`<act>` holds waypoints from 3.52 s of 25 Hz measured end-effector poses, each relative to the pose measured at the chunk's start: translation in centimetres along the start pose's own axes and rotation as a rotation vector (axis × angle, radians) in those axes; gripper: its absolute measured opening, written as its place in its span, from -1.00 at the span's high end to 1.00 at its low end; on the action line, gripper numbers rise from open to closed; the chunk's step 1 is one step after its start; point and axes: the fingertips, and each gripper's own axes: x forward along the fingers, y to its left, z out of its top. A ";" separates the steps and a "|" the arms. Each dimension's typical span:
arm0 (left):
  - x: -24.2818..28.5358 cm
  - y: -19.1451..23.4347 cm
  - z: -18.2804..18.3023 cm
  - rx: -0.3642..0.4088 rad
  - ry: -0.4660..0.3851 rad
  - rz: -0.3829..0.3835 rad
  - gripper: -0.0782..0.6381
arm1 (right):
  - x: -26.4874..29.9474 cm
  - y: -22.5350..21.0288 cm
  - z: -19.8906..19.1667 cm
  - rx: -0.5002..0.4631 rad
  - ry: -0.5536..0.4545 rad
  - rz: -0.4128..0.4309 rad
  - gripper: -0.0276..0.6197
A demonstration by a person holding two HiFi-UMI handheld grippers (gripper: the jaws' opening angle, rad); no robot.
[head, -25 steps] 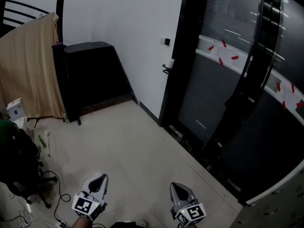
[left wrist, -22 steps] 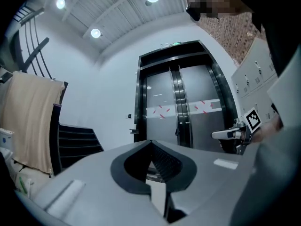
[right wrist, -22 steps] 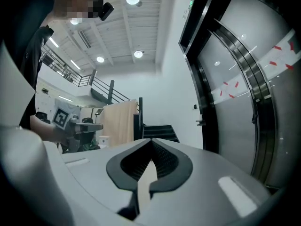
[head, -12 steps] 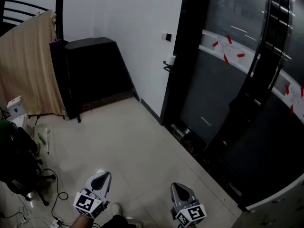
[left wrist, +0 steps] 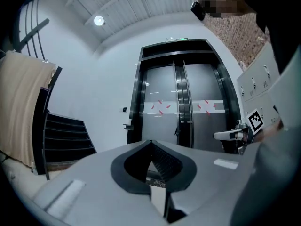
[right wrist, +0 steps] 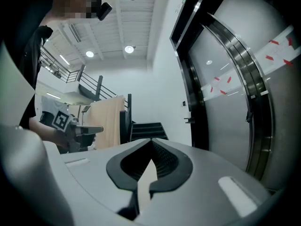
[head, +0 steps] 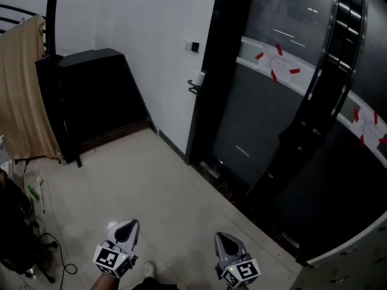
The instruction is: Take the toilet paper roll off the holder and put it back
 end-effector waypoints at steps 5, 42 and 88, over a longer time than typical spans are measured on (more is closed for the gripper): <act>4.9 4.4 1.5 -0.008 -0.021 -0.019 0.78 | 5.8 -1.2 2.0 -0.023 -0.008 -0.009 0.87; 34.7 20.1 1.5 0.028 0.020 0.037 0.78 | 38.7 -18.6 4.7 0.031 -0.034 0.112 0.87; 64.9 38.5 1.2 -0.075 -0.007 -0.076 0.78 | 65.1 -33.6 5.4 0.033 0.043 -0.066 0.87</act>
